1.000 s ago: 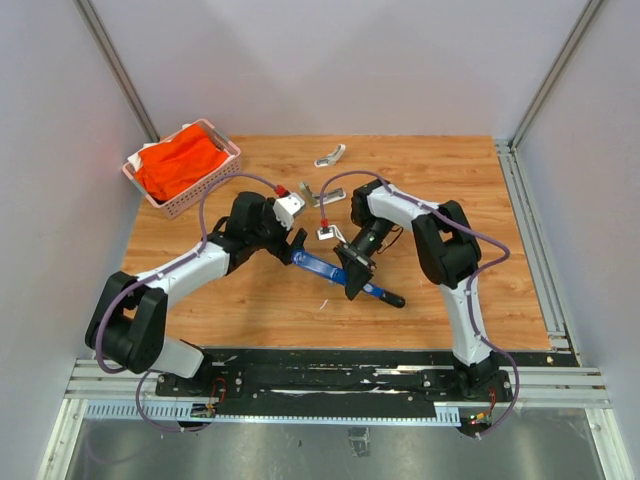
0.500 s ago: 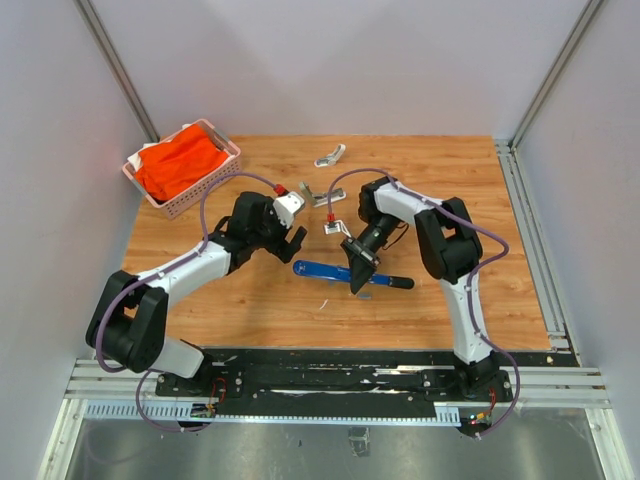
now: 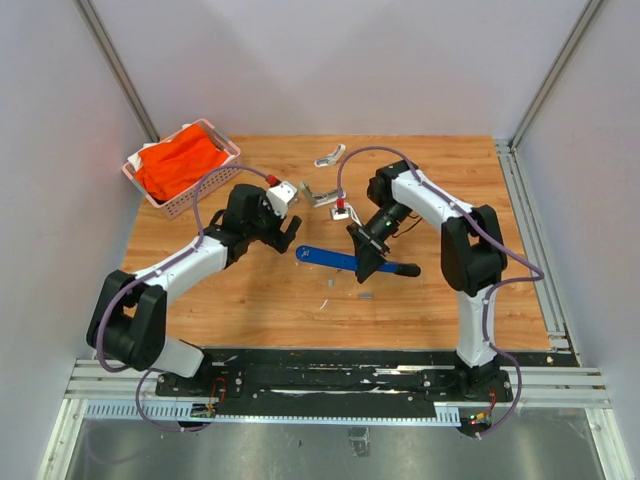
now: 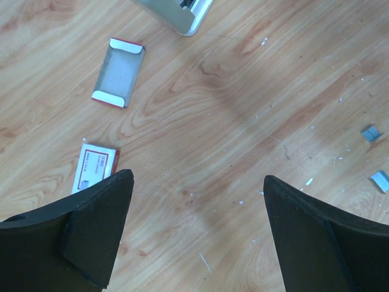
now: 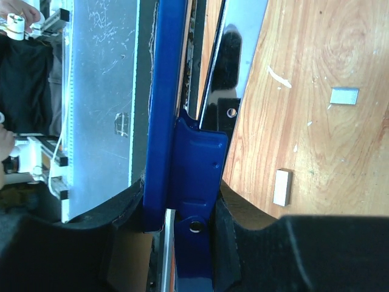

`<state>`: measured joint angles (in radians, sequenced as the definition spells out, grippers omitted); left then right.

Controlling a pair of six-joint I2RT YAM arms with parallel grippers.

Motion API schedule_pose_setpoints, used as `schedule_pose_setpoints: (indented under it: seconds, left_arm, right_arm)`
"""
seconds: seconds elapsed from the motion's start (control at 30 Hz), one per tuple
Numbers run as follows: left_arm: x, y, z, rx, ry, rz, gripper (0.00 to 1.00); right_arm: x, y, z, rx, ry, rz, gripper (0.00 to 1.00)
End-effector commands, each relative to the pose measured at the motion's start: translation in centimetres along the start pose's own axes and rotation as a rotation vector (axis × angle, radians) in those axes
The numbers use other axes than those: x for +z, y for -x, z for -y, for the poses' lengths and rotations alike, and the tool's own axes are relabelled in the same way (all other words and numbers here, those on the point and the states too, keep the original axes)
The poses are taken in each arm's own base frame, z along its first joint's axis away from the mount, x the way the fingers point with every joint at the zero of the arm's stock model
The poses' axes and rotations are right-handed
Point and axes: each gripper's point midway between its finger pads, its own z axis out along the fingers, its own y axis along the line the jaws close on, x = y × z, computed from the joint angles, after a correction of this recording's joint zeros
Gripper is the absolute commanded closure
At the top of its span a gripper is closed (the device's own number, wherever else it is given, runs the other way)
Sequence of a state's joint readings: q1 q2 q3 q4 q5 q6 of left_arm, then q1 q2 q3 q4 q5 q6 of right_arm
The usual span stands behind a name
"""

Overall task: Unload the staples from the stapler
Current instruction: Unload the staple at the center of the board.

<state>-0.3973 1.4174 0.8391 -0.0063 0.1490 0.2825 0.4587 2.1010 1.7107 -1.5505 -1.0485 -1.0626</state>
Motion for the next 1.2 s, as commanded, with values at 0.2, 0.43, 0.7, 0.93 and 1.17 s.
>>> schedule_pose_setpoints:
  seconds: [0.2,0.43,0.7,0.93,1.17]
  left_arm:
    - [1.5,-0.9,2.6,-0.014,-0.125,-0.068,0.1]
    - [0.0,0.0,5.1,0.058,-0.223,0.007,0.09]
    - [1.2,-1.4,3.6,0.002,-0.13,-0.055,0.09]
    - [1.6,-0.9,0.6,0.01,0.014,-0.09,0.08]
    - [2.6,-2.7,2.2,0.005,-0.076,-0.172,0.1]
  right_arm:
    - [0.4,1.5,-1.2,0.047,0.065,0.068,1.0]
    - [-0.5,-0.7,4.9,0.357,0.044,0.076,1.0]
    - [-1.5,0.9,1.9,0.222,0.051,0.12,1.0]
    - [-2.1,1.5,-0.5,0.074,0.028,0.148,1.0]
    - [-2.6,3.6,-4.8,-0.198,-0.008,0.19,1.0]
